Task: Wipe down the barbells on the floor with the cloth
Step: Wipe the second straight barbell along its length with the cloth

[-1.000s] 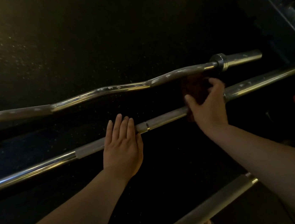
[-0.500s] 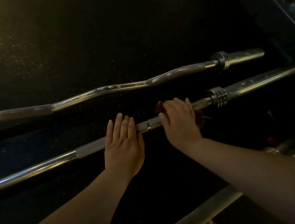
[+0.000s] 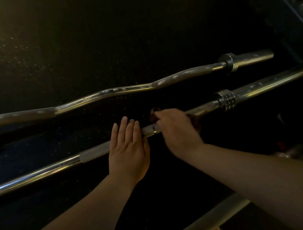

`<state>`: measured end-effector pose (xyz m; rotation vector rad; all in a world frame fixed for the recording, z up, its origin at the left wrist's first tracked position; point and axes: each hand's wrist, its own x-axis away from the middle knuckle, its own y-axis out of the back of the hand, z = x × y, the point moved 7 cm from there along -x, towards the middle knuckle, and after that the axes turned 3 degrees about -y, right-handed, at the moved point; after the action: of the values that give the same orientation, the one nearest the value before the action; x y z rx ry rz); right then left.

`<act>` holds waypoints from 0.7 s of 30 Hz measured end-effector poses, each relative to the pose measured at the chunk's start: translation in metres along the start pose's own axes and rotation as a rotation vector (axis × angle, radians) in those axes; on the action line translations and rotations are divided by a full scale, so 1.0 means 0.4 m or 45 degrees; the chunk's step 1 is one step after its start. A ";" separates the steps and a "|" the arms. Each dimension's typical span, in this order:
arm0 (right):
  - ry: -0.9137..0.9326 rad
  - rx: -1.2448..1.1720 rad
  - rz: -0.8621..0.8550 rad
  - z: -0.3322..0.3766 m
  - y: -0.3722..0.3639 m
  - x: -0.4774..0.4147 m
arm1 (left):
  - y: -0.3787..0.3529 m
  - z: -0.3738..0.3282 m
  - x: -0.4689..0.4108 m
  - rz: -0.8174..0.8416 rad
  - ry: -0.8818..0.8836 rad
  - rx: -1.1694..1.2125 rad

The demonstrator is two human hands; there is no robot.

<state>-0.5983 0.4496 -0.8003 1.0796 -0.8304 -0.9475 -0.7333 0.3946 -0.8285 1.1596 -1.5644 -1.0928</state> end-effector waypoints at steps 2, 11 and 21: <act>0.156 -0.038 0.174 0.025 -0.001 0.000 | -0.003 0.003 0.002 -0.020 -0.016 -0.020; -0.511 0.105 -0.121 -0.263 0.049 0.002 | 0.013 0.002 0.009 -0.043 -0.061 0.103; -0.281 -0.034 -0.085 -0.261 0.099 0.009 | 0.016 0.002 0.006 -0.073 -0.078 0.078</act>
<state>-0.4943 0.4887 -0.7898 0.9963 -0.9634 -1.1454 -0.7356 0.3937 -0.8224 1.2289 -1.6305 -1.1342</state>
